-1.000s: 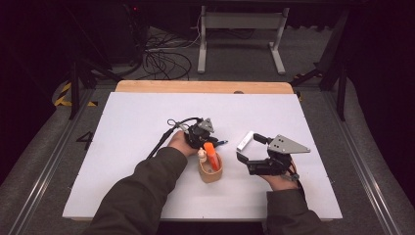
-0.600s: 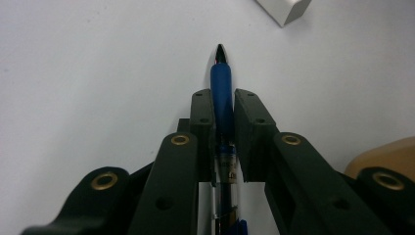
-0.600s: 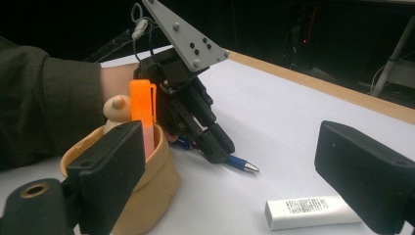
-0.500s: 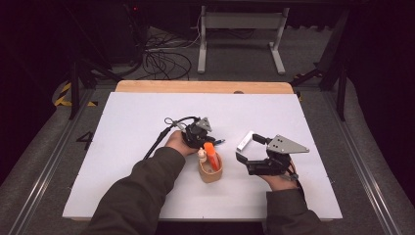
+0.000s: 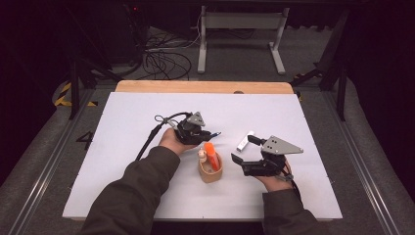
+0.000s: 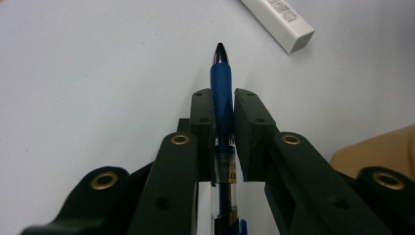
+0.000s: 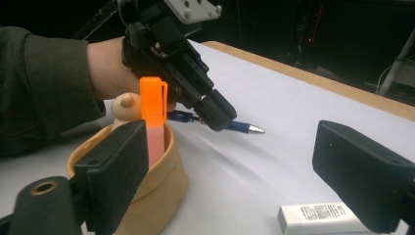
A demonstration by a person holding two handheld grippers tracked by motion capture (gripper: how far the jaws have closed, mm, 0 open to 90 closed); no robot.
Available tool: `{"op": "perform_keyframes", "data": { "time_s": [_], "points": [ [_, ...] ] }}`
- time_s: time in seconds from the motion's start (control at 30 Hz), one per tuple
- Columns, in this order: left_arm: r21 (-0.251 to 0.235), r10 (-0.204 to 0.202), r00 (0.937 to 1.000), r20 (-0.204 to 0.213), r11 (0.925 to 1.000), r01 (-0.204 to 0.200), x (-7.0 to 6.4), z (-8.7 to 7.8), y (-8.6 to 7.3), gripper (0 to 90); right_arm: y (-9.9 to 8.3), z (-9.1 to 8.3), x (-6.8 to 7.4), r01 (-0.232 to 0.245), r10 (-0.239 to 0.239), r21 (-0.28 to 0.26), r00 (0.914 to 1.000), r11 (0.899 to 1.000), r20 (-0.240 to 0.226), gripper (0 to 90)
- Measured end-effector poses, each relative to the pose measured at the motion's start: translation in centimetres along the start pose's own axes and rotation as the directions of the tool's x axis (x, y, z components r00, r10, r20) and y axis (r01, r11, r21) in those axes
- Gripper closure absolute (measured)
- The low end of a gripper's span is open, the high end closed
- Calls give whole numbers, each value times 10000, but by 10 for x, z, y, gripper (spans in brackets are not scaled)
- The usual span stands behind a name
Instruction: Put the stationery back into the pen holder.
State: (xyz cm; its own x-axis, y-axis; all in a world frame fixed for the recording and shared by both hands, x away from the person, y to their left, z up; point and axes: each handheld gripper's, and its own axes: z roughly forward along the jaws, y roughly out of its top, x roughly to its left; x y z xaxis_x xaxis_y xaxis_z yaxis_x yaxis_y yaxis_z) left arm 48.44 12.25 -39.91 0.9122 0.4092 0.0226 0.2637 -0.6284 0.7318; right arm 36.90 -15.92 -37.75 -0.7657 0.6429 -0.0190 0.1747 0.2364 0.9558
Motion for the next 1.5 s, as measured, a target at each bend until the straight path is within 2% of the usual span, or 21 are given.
{"op": "perform_keyframes", "data": {
  "time_s": [0.2, 0.4, 0.77, 1.07, 1.3, 1.5],
  "points": [
    [-100, -184, 9996, -192, 9998, 183, 0, -16, -9, 792, 1, 3, 4, 18, -18, -44, 9999, 10000, -108, 157],
    [-531, -538, 9980, -345, 9972, 519, -4, -33, -16, 792, 3, 8, 12, 170, -171, -31, 9995, 9999, -271, 165],
    [-1179, -802, 9943, -708, 9904, 715, -14, -58, -20, 792, 7, 11, 20, 328, -332, -108, 9985, 9994, -437, 177],
    [-1583, -994, 9926, -691, 9835, 875, -25, -74, -24, 792, 11, 15, 30, 433, -441, -139, 9970, 9990, -640, 191],
    [-1671, -991, 9931, -621, 9820, 876, -34, -84, -28, 792, 15, 18, 40, 582, -602, -229, 9932, 9980, -998, 207],
    [-1895, -1080, 9921, -632, 9773, 944, -41, -94, -32, 791, 18, 21, 49, 734, -767, -310, 9892, 9968, -1246, 225]
  ]
}}
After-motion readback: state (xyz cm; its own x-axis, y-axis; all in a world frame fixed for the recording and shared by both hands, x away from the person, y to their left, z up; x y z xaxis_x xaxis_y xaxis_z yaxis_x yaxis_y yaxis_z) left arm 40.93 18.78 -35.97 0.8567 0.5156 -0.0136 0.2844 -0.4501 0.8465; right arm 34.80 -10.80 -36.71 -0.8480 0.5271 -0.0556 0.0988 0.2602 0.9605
